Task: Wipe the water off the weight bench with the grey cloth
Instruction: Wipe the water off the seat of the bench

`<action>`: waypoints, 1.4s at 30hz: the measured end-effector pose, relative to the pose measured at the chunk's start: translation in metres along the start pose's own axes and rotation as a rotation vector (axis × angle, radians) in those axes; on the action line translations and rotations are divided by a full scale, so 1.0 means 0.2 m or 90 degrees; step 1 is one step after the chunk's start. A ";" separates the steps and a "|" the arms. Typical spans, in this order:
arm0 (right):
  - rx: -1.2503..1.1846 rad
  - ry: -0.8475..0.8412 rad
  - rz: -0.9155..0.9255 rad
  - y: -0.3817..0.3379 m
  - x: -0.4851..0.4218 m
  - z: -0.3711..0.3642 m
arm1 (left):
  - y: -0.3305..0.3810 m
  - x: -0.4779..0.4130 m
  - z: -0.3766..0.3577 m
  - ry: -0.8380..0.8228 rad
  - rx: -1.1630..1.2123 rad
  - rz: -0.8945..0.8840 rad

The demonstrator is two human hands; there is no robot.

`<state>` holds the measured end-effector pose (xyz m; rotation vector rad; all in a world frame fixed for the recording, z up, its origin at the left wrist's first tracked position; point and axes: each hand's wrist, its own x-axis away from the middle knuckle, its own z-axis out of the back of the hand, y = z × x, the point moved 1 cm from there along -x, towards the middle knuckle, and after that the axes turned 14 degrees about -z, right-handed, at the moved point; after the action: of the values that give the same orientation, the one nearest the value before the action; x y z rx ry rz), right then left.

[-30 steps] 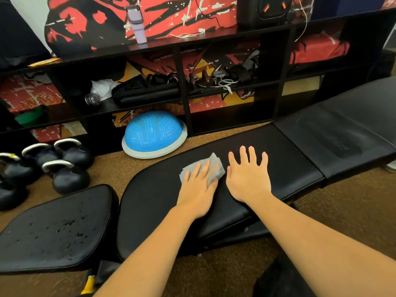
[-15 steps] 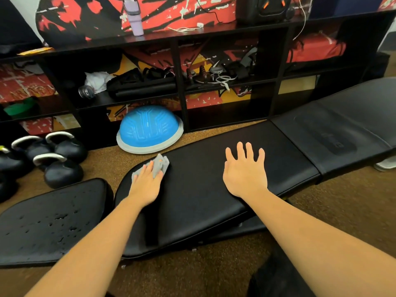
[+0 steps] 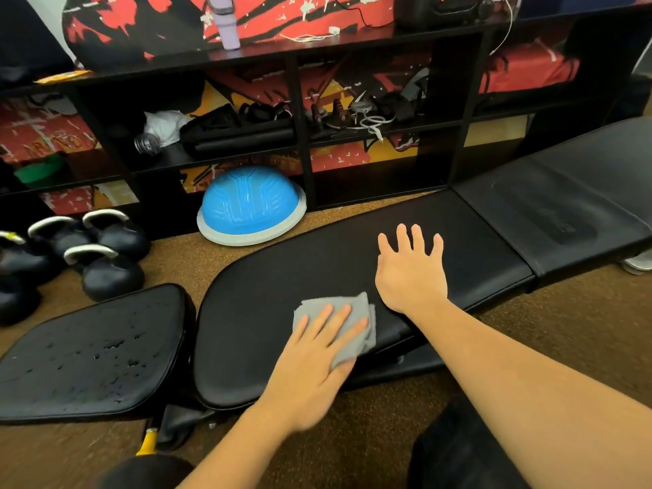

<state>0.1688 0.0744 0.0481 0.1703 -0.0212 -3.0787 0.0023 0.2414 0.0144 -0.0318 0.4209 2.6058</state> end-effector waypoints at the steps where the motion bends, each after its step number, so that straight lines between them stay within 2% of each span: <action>1: 0.002 0.000 -0.002 0.00 0.00 0.00 | -0.01 0.08 0.00 0.002 0.016 -0.012; 5: 0.007 -0.003 -0.006 0.00 0.01 0.01 | -0.23 0.29 0.04 0.046 0.086 0.066; 10: 0.006 -0.001 -0.005 -0.01 0.02 0.01 | -0.76 0.40 0.05 0.213 0.122 0.356; 13: 0.001 -0.010 -0.007 -0.01 0.02 0.02 | -0.83 0.33 0.05 0.213 0.166 0.495; 19: 0.013 -0.016 0.025 -0.01 0.05 0.02 | -0.69 0.34 0.02 0.176 0.065 0.450; 22: -0.004 -0.028 0.032 0.00 0.14 0.01 | -0.51 0.32 -0.03 0.118 -0.049 0.348; 23: -0.011 -0.020 0.034 0.00 0.19 -0.01 | -0.45 0.29 -0.05 0.100 -0.040 0.332; 28: -0.134 0.056 0.048 -0.06 0.54 -0.07 | -0.14 0.13 -0.04 0.093 0.149 0.332; 30: -0.224 0.039 0.068 -0.10 0.67 -0.08 | 0.01 0.09 0.03 0.135 0.342 0.351; 33: -0.521 -0.124 0.009 -0.09 0.73 -0.01 | 0.24 0.06 0.20 0.253 0.767 0.369; 35: -0.767 -0.228 -0.075 -0.07 0.74 0.08 | 0.32 0.06 0.25 0.352 0.960 0.369; 37: -0.988 -0.371 -0.111 -0.03 0.76 0.14 | 0.37 0.06 0.26 0.399 1.102 0.353; 39: -1.169 -0.554 -0.126 0.00 0.78 0.19 | 0.38 0.05 0.28 0.412 1.114 0.322; 40: -1.211 -0.625 -0.136 0.00 0.80 0.22 | 0.39 0.04 0.29 0.414 1.061 0.296; 42: -1.197 -0.683 -0.147 -0.01 0.82 0.26 | 0.39 0.02 0.30 0.413 0.908 0.234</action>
<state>0.0004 0.0668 0.0824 -1.3923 2.4299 -1.5971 -0.0363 0.1965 0.0940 -0.3245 2.5239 1.9179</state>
